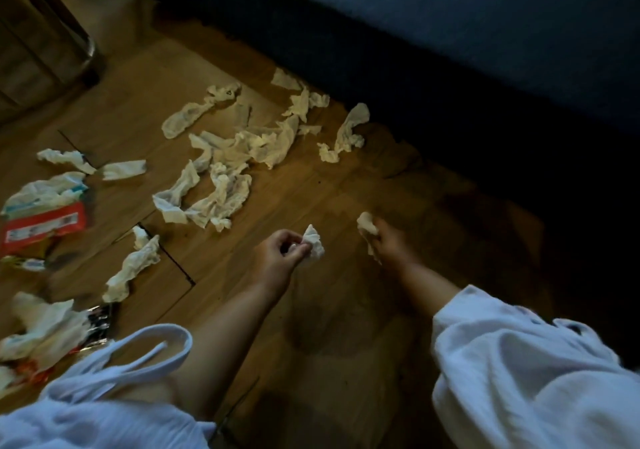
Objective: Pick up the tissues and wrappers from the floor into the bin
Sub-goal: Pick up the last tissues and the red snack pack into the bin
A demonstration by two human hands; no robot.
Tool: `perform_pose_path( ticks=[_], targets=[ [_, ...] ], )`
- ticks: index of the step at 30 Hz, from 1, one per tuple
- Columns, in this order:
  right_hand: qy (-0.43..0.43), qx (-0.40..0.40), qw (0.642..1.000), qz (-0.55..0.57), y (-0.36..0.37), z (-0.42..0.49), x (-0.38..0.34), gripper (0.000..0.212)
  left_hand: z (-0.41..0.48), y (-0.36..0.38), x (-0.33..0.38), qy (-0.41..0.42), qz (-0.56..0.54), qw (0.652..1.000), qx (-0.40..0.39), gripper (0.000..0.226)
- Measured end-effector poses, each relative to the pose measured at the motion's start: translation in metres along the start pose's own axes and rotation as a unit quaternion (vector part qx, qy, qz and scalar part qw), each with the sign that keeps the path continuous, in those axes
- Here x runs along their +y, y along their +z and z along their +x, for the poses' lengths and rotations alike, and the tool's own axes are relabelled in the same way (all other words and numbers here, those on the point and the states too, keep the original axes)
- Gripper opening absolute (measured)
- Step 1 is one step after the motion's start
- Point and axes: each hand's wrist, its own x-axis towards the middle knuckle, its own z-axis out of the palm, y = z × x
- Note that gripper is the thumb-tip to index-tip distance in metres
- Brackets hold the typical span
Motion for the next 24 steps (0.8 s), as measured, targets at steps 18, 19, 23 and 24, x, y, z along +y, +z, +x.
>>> perform_pose_path(
  ticks=[18,19,23,24],
  targets=[
    [0.079,0.399,0.838,0.363,-0.217,-0.334,-0.037,0.04,-0.185,0.109,0.221,0.172,-0.12,0.94,-0.269,0.006],
    [0.094,0.432,0.821,0.362,-0.229,-0.349,-0.023,0.041,-0.2,0.124,0.233,0.166,-0.125,0.936,-0.283,0.006],
    [0.166,0.47,0.805,0.32,-0.26,-0.399,0.021,0.041,-0.248,0.184,0.269,0.131,-0.144,0.914,-0.357,0.006],
    [0.197,0.462,0.812,0.297,-0.264,-0.409,0.03,0.043,-0.256,0.197,0.275,0.114,-0.135,0.911,-0.373,0.008]
  ],
)
